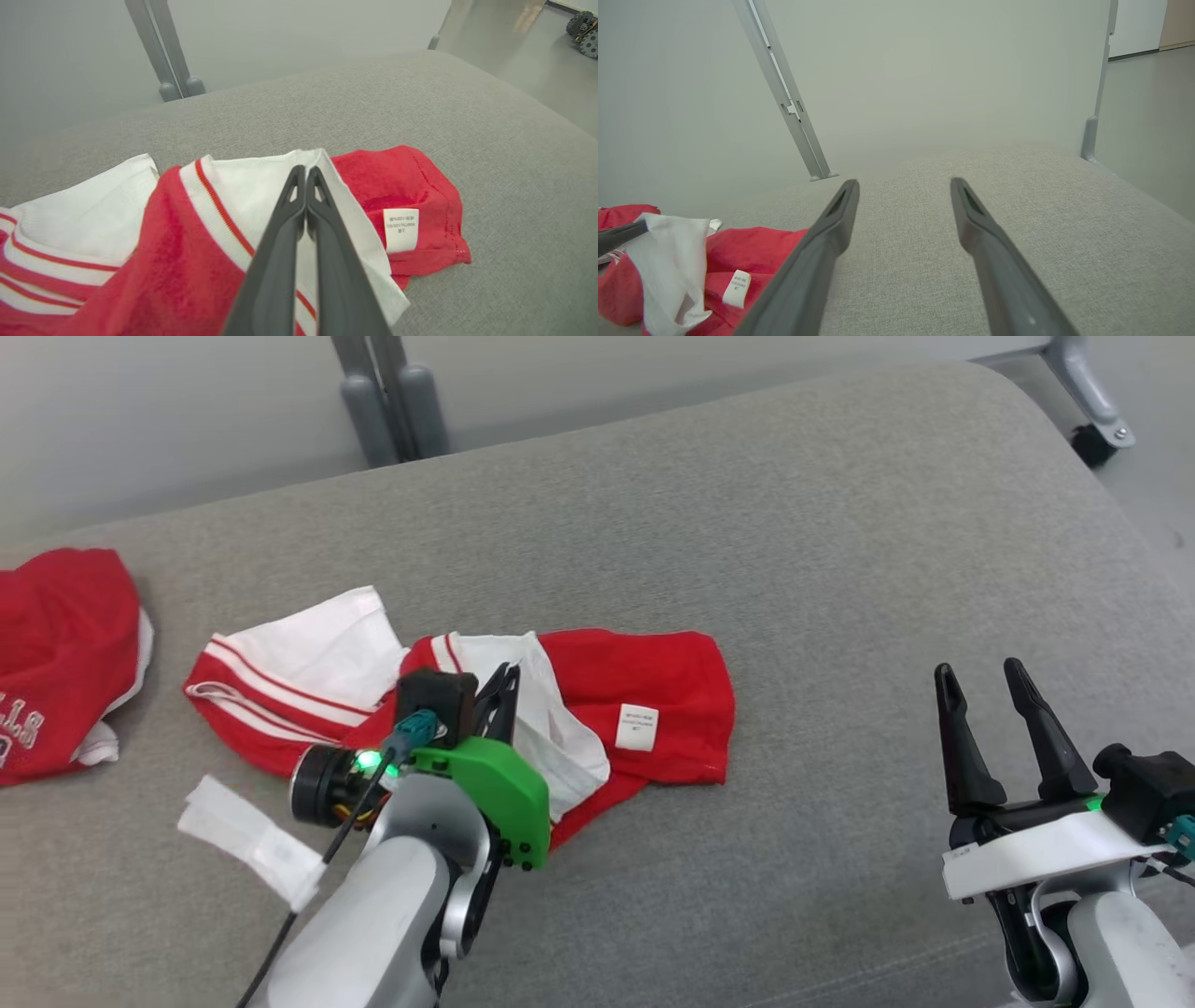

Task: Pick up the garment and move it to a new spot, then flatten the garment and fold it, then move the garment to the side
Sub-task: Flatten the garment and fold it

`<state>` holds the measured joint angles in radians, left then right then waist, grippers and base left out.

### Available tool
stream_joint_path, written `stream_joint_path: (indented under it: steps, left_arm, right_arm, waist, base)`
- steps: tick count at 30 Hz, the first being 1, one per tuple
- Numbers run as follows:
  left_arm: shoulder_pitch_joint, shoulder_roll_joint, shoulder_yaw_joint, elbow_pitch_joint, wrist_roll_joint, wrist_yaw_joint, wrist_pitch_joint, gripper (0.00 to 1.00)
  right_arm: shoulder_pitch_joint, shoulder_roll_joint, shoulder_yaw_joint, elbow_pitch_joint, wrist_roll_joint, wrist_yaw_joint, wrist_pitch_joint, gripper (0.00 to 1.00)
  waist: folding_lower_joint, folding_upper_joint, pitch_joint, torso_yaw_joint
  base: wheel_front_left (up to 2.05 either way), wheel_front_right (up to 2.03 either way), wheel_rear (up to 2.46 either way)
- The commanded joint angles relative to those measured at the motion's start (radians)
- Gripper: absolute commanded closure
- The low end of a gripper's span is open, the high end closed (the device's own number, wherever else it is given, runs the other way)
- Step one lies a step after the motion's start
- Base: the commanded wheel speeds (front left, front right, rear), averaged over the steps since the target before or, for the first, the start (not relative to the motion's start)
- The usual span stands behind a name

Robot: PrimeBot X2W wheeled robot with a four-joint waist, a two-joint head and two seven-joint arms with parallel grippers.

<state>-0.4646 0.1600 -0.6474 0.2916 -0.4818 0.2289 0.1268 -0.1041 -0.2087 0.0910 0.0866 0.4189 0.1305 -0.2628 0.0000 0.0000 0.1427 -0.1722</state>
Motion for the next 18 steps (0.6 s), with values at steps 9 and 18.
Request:
stream_joint_path:
  steps: [9, 18]
  left_arm:
    - [0.233, 0.129, 0.044, -0.269, -0.021, 0.111, 0.053, 1.0]
    - [0.39, 0.211, 0.114, -0.323, -0.058, 0.173, 0.037, 1.0]
  right_arm:
    - [0.028, -0.017, 0.016, -0.002, -0.009, 0.0, -0.003, 0.0]
    - [0.042, -0.024, 0.022, 0.005, -0.01, 0.0, -0.003, 0.0]
  waist:
    - [0.0, 0.0, -0.086, 0.285]
    - [0.0, 0.0, -0.117, 0.358]
  base:
    - [0.0, 0.0, 0.0]
    - [0.0, 0.0, 0.0]
